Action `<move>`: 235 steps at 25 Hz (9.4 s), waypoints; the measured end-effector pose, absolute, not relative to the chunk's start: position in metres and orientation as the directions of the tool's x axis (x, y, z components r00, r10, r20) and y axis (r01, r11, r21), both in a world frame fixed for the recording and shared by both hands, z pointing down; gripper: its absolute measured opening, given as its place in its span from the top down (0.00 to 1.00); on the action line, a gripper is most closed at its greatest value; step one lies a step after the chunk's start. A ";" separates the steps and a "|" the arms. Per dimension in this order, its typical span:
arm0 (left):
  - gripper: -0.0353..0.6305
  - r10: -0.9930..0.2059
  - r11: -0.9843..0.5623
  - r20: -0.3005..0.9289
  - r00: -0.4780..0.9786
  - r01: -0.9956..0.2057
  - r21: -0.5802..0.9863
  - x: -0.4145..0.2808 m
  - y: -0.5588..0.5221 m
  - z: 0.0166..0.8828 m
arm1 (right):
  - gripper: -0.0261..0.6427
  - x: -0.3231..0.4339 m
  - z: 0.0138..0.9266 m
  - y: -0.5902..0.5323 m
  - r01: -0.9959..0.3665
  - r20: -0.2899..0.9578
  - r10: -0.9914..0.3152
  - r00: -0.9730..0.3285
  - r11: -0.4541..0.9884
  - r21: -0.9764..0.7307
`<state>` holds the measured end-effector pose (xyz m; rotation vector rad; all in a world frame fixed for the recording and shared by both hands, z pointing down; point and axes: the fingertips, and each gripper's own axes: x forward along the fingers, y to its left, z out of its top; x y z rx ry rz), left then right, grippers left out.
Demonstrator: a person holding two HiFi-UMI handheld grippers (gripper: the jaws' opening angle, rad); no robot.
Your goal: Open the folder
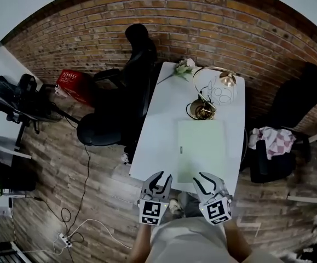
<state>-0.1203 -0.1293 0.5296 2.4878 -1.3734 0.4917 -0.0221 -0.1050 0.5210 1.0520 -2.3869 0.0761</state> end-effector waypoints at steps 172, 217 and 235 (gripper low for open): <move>0.70 -0.320 -0.761 0.601 0.733 -0.576 0.297 -0.095 -0.128 0.700 | 0.87 -0.040 0.680 -0.085 -0.416 0.596 -0.779 -0.194 0.616 0.669; 0.61 -0.303 -0.766 0.566 0.767 -0.549 0.334 -0.069 -0.135 0.693 | 0.82 -0.051 0.686 -0.094 -0.360 0.590 -0.784 -0.192 0.615 0.701; 0.60 -0.334 -0.738 0.632 0.699 -0.611 0.286 -0.075 -0.139 0.709 | 0.94 -0.027 0.610 -0.113 -0.668 0.461 -0.866 -0.195 0.461 0.584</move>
